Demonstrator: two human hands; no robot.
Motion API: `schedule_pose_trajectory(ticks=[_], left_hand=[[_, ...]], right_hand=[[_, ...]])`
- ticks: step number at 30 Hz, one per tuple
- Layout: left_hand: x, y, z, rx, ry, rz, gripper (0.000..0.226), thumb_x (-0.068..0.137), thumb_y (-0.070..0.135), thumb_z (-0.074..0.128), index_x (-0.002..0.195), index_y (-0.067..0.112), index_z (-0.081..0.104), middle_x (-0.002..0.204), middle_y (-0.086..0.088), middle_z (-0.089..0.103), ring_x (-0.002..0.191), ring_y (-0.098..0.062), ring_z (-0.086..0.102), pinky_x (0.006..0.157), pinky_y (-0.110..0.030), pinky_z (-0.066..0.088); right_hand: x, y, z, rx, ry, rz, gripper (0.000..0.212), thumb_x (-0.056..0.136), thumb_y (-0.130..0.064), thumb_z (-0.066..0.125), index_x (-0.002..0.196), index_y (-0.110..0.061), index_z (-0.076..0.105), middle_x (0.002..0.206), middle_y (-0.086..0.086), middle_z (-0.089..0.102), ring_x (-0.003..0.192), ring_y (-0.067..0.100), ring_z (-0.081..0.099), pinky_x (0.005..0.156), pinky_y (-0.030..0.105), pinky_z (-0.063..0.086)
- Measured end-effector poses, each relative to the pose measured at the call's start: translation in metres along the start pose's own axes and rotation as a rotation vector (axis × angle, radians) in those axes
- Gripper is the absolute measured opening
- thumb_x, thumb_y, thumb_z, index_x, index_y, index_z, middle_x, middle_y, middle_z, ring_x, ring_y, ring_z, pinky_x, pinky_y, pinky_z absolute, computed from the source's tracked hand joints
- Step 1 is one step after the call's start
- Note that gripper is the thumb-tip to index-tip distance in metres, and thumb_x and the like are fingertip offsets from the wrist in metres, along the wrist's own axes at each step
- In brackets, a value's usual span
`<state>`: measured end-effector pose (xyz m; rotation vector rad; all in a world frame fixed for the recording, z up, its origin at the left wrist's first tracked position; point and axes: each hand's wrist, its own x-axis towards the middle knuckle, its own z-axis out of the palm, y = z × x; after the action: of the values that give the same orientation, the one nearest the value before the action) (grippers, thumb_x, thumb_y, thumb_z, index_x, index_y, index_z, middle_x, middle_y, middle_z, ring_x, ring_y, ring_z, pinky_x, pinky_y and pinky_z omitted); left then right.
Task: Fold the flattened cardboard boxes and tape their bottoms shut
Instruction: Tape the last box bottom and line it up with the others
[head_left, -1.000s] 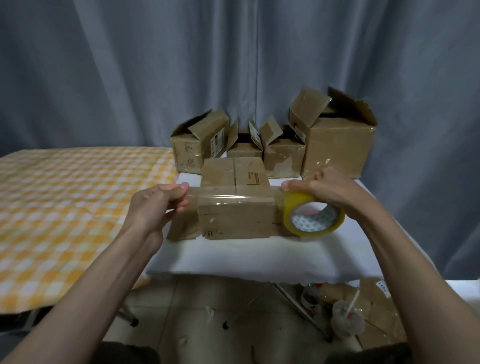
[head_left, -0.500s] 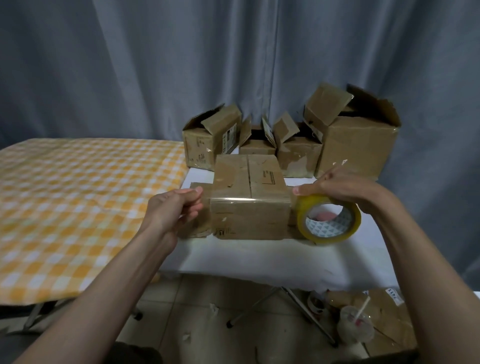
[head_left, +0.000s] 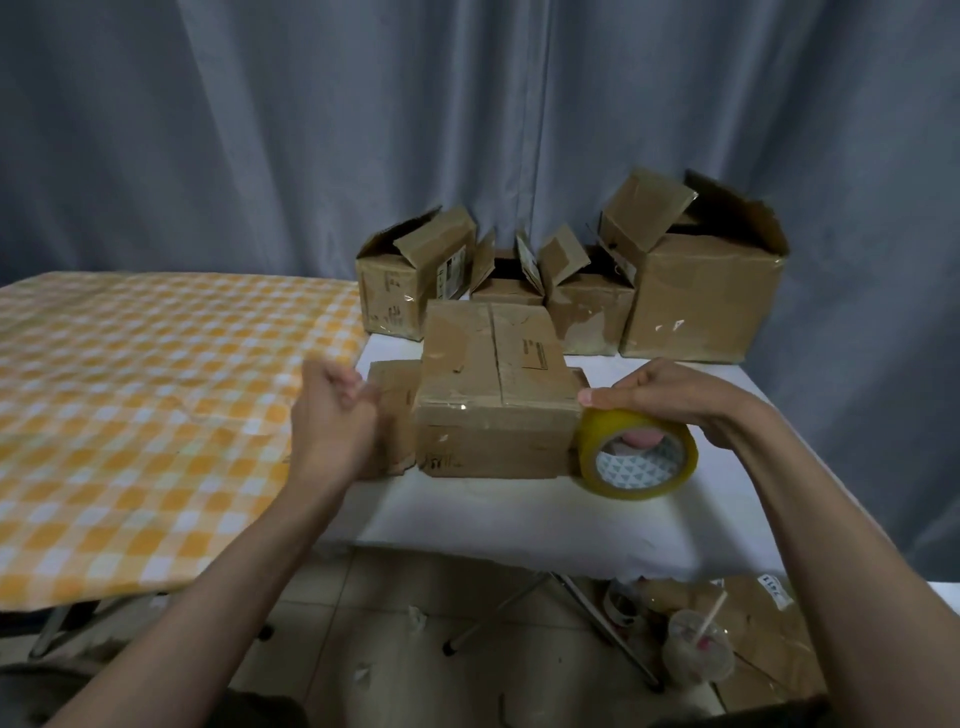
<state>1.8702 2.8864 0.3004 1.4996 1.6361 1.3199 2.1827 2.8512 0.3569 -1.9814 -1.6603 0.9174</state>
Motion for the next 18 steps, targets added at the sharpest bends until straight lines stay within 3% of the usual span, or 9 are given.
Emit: schedule_pose_trajectory(ticks=[2,4,5,7,10,14,18], left_hand=[[-0.010,0.031,-0.001,0.085,0.106,0.392,0.007,0.095,0.013,0.055,0.101,0.013,0.058,0.098,0.000,0.059,0.086,-0.013,0.053,0.072,-0.023,0.040],[-0.035,0.061,0.007,0.183,-0.052,0.608,0.023,0.100,0.021,0.048,0.118,0.017,0.062,0.116,0.003,0.061,0.106,-0.010,0.054,0.090,-0.026,0.041],[-0.046,0.065,0.015,0.249,-0.167,0.637,0.033,0.103,0.027,0.042,0.131,0.019,0.058,0.130,0.004,0.058,0.119,-0.009,0.050,0.102,-0.028,0.038],[-0.063,0.067,0.032,0.365,-0.349,0.586,0.049,0.106,0.037,0.031,0.152,0.020,0.036,0.157,0.004,0.036,0.143,-0.009,0.030,0.117,-0.027,0.018],[-0.064,0.061,0.048,0.504,-0.424,0.487,0.063,0.105,0.046,0.024,0.158,0.013,0.015,0.166,-0.005,0.012,0.152,-0.015,0.009,0.115,-0.023,0.002],[-0.058,0.056,0.055,0.558,-0.383,0.364,0.078,0.100,0.062,0.023,0.156,0.009,0.019,0.164,-0.010,0.017,0.151,-0.022,0.015,0.120,-0.034,0.012],[-0.059,0.048,0.062,0.685,-0.301,0.468,0.096,0.090,0.071,0.006,0.154,0.002,0.022,0.159,-0.015,0.027,0.147,-0.026,0.024,0.120,-0.035,0.018]], right_hand=[[0.002,-0.001,0.004,0.017,-0.012,-0.027,0.054,0.078,-0.063,0.068,0.073,-0.010,0.076,0.073,0.005,0.074,0.081,0.024,0.071,0.083,0.034,0.054],[0.003,-0.004,0.010,0.029,-0.018,-0.044,0.050,0.083,-0.060,0.067,0.056,-0.018,0.070,0.057,-0.004,0.066,0.071,0.017,0.067,0.081,0.032,0.053],[0.004,-0.007,0.013,0.030,-0.013,-0.051,0.050,0.083,-0.060,0.067,0.058,-0.016,0.070,0.056,-0.005,0.066,0.069,0.016,0.066,0.080,0.032,0.052],[0.006,-0.012,0.022,0.046,-0.007,-0.070,0.053,0.082,-0.061,0.069,0.073,-0.009,0.075,0.065,0.001,0.070,0.069,0.014,0.067,0.078,0.031,0.053],[0.006,-0.023,0.037,0.056,-0.027,-0.105,0.055,0.083,-0.061,0.067,0.080,-0.006,0.074,0.082,0.010,0.075,0.072,0.014,0.070,0.075,0.031,0.054],[0.003,-0.022,0.036,0.134,-0.094,-0.102,0.043,0.090,-0.056,0.062,0.087,-0.016,0.078,0.092,0.002,0.077,0.092,0.019,0.072,0.081,0.030,0.054],[-0.004,-0.012,0.037,0.233,-0.179,-0.150,0.029,0.094,-0.051,0.058,0.103,-0.031,0.076,0.104,-0.005,0.074,0.099,0.016,0.070,0.085,0.028,0.054]])
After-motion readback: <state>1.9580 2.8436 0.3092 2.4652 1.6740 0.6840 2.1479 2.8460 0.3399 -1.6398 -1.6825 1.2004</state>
